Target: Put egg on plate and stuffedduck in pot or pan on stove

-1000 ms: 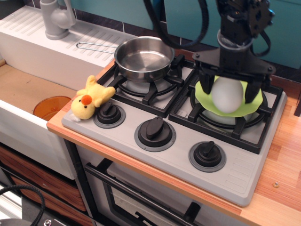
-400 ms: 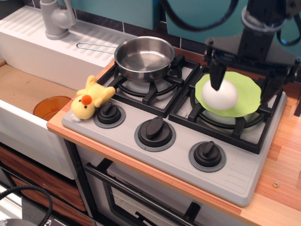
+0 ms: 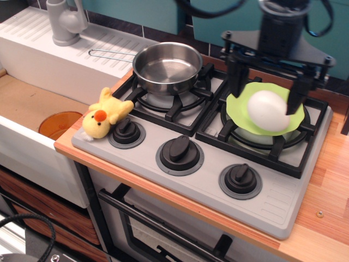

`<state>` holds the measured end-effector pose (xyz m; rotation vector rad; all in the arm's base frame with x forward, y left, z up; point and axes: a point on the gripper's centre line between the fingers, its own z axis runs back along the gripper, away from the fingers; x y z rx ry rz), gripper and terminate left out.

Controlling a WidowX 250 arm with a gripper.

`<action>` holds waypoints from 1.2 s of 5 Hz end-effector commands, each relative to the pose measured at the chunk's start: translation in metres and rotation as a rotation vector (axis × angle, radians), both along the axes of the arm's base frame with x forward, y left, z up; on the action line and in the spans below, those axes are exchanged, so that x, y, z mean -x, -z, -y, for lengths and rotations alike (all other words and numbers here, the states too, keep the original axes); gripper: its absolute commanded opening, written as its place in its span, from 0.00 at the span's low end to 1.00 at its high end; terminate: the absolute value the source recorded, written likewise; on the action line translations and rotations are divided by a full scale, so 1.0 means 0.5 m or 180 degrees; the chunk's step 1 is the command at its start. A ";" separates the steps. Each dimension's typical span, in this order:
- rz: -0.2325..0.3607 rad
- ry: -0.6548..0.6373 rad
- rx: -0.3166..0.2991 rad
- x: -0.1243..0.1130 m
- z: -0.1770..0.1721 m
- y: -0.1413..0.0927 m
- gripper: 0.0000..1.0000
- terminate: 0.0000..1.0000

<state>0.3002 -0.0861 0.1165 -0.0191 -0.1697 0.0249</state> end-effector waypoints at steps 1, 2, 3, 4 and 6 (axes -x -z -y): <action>0.0174 0.0013 0.0044 -0.012 0.002 -0.037 1.00 0.00; 0.0174 0.0013 0.0044 -0.012 0.002 -0.037 1.00 0.00; 0.0455 -0.0038 -0.0266 0.018 -0.094 -0.055 1.00 0.00; 0.0665 -0.0122 -0.0474 0.030 -0.159 -0.043 1.00 0.00; 0.0926 -0.0431 -0.0653 0.074 -0.234 0.023 1.00 0.00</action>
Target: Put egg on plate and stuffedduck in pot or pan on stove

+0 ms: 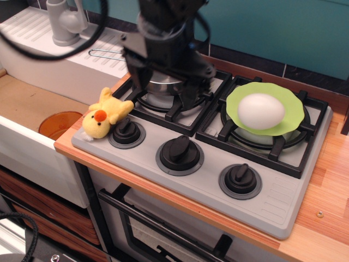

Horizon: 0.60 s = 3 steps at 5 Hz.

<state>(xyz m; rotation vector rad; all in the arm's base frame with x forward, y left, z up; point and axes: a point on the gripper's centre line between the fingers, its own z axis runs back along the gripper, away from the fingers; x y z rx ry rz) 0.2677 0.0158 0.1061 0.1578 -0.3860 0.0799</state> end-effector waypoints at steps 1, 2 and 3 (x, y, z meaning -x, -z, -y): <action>0.0307 -0.0214 -0.0062 0.030 -0.074 0.026 1.00 0.00; 0.0373 -0.0162 0.0000 0.011 -0.120 0.038 1.00 0.00; 0.0413 -0.0064 0.0023 -0.034 -0.155 0.038 1.00 0.00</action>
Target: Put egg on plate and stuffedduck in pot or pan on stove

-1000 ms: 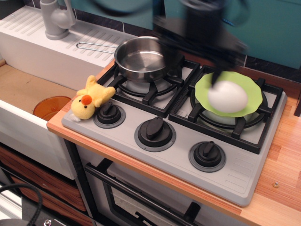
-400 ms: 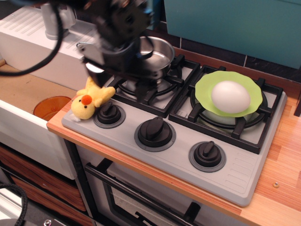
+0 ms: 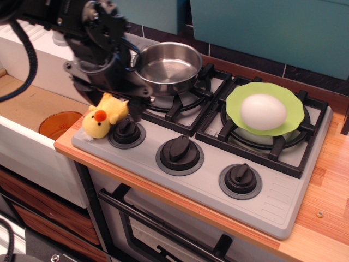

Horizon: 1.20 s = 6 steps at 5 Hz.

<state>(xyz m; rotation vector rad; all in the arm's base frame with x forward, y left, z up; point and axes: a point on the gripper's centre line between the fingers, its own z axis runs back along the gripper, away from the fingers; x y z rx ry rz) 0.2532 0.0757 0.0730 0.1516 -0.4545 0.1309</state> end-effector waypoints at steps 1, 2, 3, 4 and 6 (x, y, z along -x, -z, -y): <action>0.0209 0.0153 -0.0008 -0.104 -0.066 -0.027 1.00 0.00; 0.0167 0.0118 0.0051 -0.115 -0.067 -0.008 1.00 0.00; 0.0166 0.0059 0.0081 -0.106 -0.064 0.016 1.00 0.00; 0.0173 0.0007 0.0074 -0.082 -0.059 0.027 1.00 0.00; 0.0133 -0.0094 0.0082 -0.039 -0.036 0.040 1.00 0.00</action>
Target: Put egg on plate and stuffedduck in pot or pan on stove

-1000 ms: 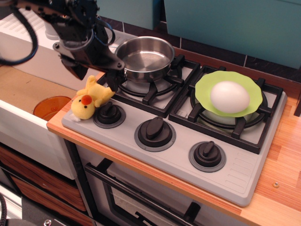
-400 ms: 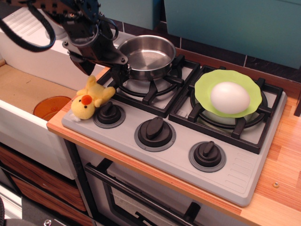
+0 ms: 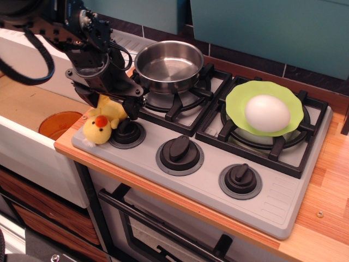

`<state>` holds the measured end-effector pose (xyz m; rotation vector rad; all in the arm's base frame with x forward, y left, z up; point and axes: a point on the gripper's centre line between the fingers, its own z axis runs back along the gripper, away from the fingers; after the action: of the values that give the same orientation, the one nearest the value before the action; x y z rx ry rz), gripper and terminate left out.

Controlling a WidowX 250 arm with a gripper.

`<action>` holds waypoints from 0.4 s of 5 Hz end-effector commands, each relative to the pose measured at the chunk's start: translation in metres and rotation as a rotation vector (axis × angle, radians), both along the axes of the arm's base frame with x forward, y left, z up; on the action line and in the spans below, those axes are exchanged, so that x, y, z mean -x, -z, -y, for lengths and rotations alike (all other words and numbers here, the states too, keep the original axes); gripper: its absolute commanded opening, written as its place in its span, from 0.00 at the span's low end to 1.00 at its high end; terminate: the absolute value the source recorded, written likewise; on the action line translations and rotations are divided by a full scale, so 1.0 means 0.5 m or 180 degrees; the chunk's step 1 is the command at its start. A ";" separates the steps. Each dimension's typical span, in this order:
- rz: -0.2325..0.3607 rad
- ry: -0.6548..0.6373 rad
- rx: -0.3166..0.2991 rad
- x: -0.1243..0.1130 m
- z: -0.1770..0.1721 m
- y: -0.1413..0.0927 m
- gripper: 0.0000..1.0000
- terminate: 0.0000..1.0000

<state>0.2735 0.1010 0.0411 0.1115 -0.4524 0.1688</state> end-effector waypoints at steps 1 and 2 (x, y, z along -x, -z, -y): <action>0.0148 -0.0017 -0.0015 0.001 0.020 -0.003 0.00 0.00; 0.0164 -0.0024 0.0016 -0.005 0.025 0.003 0.00 0.00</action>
<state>0.2731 0.0926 0.0368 0.1021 -0.5041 0.1925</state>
